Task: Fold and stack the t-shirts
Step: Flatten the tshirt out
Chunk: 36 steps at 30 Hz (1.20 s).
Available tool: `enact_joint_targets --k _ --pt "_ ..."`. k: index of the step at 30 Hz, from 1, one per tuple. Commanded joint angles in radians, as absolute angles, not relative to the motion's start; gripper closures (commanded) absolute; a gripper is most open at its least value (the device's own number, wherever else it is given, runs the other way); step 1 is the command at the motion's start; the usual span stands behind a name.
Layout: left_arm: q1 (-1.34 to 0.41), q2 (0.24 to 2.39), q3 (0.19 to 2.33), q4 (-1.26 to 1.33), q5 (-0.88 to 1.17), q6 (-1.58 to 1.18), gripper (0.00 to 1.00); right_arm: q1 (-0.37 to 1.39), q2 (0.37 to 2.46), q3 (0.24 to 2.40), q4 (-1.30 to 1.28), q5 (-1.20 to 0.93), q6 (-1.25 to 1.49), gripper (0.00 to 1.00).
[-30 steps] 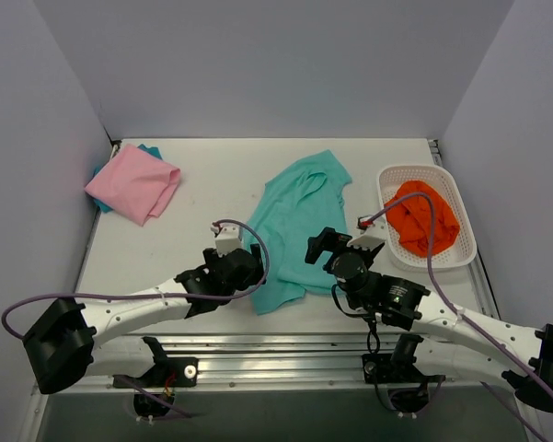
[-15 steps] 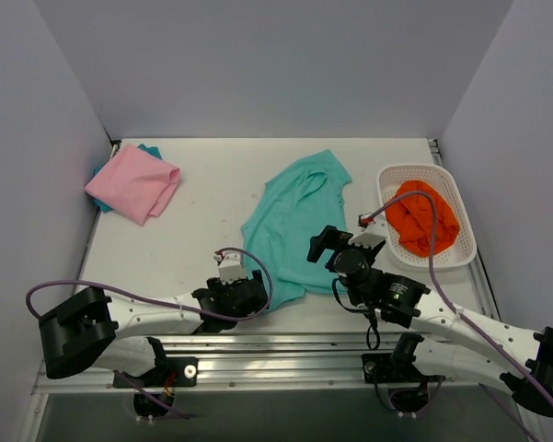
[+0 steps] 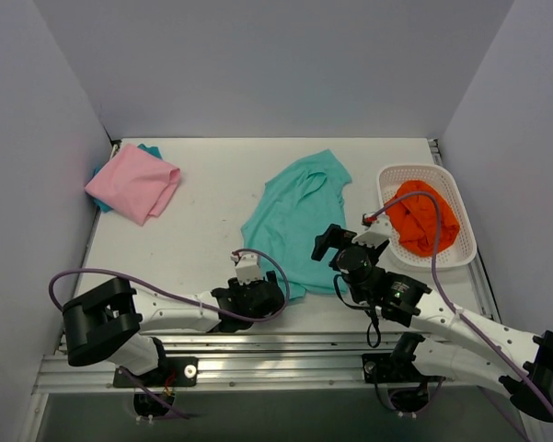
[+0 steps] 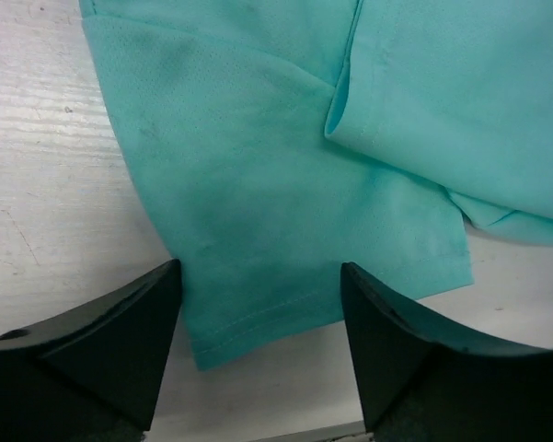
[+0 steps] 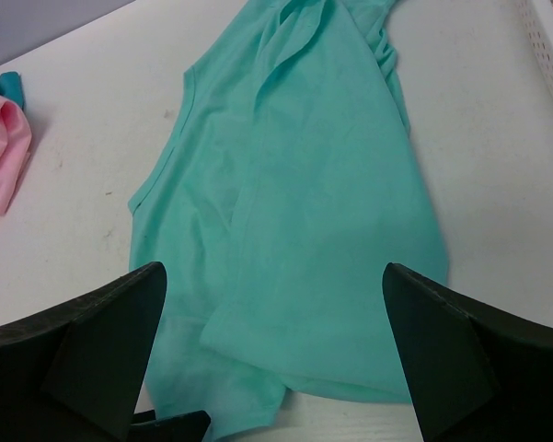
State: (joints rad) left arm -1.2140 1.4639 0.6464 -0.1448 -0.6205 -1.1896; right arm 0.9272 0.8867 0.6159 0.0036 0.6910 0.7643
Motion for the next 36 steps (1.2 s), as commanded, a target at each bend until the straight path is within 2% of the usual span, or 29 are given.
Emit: enact_joint_targets --k 1,2,3,5,6,9,12,18,32,36 --pt "-1.218 1.485 0.660 -0.129 -0.597 -1.224 0.25 0.917 0.877 0.615 0.020 0.700 0.761 0.00" --pt "-1.218 1.486 0.658 -0.130 -0.601 -1.226 0.29 0.917 0.877 0.615 0.020 0.699 0.761 0.00" --pt "-1.218 1.488 0.657 -0.132 -0.604 -1.229 0.41 0.916 0.877 0.615 0.021 0.698 0.762 0.00" --pt "-1.218 1.488 0.655 -0.138 -0.611 -1.232 0.56 0.916 0.880 0.611 0.032 0.690 0.759 0.00" --pt "-1.218 1.489 0.655 -0.143 -0.618 -1.238 0.74 0.916 0.882 0.609 0.041 0.683 0.759 0.00" --pt "-1.216 1.493 0.657 -0.172 -0.638 -1.261 0.97 0.916 0.919 0.592 0.124 0.605 0.749 0.01" --pt "-1.215 1.488 0.652 -0.192 -0.675 -1.267 0.98 0.926 1.038 0.613 0.195 0.503 0.771 0.01" --pt "-1.212 1.477 0.641 -0.201 -0.699 -1.261 0.98 1.055 1.274 0.683 0.225 0.523 0.877 0.01" --pt "-1.203 1.491 0.611 -0.150 -0.703 -1.247 0.98 1.078 1.342 0.620 0.241 0.479 1.046 0.02" --pt "-1.203 1.483 0.601 -0.146 -0.696 -1.249 0.98 1.094 1.419 0.617 0.264 0.488 1.062 0.02"
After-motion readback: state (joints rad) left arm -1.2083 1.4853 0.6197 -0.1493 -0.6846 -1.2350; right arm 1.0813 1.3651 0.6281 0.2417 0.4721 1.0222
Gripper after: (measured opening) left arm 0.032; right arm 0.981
